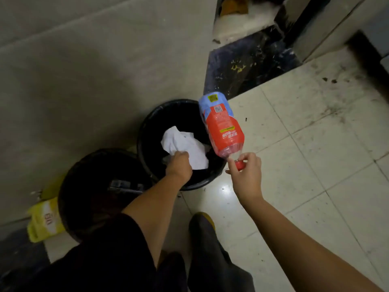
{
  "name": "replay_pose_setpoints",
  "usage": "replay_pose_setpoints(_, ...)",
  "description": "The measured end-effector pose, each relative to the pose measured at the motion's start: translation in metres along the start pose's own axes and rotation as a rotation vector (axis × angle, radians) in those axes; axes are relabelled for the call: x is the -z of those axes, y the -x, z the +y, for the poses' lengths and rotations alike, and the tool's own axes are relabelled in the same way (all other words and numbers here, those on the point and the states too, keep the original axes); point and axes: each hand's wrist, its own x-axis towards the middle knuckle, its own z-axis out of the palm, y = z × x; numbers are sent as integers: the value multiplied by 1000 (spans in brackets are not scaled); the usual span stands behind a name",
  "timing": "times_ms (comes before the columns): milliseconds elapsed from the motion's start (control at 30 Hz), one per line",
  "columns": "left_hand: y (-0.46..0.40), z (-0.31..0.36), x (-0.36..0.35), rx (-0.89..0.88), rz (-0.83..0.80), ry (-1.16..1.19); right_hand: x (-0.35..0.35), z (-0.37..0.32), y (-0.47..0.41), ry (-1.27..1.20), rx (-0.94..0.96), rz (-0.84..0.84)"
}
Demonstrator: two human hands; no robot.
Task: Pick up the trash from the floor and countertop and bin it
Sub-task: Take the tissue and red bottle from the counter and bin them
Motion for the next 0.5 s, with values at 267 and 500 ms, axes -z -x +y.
replay_pose_setpoints(267, 61, -52, -4, -32, 95, -60, -12, -25, 38, 131, 55, -134)
replay_pose_setpoints(500, 154, -158, -18, 249, -284, -200, -96, -73, 91, 421, 410, -645)
